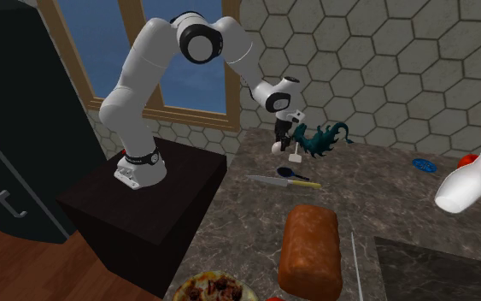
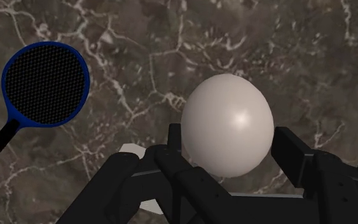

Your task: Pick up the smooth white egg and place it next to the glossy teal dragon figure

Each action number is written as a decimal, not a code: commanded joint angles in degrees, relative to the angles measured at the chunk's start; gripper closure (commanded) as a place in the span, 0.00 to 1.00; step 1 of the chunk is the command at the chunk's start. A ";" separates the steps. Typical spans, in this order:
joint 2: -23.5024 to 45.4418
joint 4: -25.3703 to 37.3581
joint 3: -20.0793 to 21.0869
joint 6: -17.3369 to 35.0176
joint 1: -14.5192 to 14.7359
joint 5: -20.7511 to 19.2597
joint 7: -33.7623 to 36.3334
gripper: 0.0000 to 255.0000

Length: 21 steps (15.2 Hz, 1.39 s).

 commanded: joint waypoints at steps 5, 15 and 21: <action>0.38 0.09 -0.09 0.34 0.08 -0.10 0.06 1.00; -2.56 -0.32 0.61 -2.17 -0.50 0.65 -0.42 0.00; -5.05 -0.42 1.17 -4.53 -0.96 1.36 -0.86 0.00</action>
